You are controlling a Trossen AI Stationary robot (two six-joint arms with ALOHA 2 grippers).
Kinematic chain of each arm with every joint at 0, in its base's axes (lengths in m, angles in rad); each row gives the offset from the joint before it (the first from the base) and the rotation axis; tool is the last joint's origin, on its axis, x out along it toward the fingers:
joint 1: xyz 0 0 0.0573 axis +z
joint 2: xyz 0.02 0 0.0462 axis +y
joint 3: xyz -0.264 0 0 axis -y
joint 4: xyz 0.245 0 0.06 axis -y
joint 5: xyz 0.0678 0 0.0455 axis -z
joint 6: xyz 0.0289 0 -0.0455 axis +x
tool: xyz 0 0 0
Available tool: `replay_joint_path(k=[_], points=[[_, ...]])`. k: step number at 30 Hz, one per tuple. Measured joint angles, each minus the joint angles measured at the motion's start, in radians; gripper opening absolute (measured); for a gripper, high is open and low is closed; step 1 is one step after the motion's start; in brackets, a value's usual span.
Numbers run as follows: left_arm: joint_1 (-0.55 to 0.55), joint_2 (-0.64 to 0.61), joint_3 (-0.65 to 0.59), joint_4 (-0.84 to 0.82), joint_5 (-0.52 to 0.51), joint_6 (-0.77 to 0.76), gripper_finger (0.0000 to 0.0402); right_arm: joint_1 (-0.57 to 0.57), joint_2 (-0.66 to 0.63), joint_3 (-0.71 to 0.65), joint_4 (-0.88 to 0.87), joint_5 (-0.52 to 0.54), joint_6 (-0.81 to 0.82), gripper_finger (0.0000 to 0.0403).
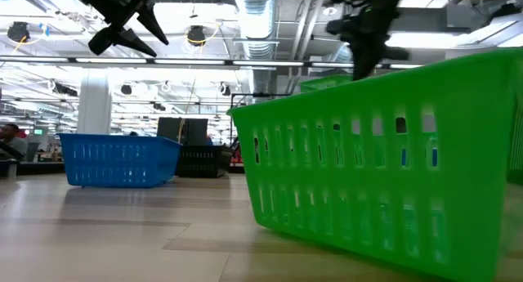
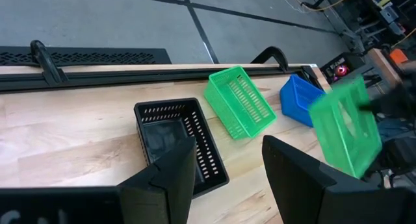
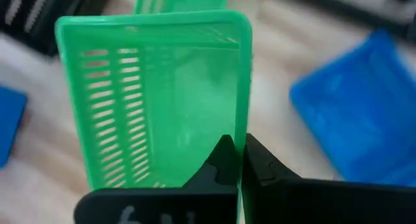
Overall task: Stack baskets by color
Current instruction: Stack the middle right green bin on the top green bin
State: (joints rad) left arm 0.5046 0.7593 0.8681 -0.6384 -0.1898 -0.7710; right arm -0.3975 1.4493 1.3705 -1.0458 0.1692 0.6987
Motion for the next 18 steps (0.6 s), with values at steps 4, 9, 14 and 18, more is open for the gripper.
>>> replay_joint_path(k=[4, 9, 14, 18], points=[[0.0, 0.0, 0.0, 0.0, -0.001, -0.002, 0.0165, -0.098, 0.146, 0.175, 0.003, -0.015, -0.147, 0.0002], [0.0, 0.0, 0.0, 0.0, -0.005, -0.001, 0.0165, -0.174, 0.32, 0.342, 0.025, -0.092, -0.233, 0.0002], [0.0, 0.0, 0.0, 0.0, -0.007, -0.001, 0.0165, -0.222, 0.424, 0.392, 0.1, -0.181, -0.236, 0.0002], [0.0, 0.0, 0.0, 0.001, -0.008, -0.002, 0.0165, -0.267, 0.483, 0.392, 0.146, -0.287, -0.237, 0.0002]])
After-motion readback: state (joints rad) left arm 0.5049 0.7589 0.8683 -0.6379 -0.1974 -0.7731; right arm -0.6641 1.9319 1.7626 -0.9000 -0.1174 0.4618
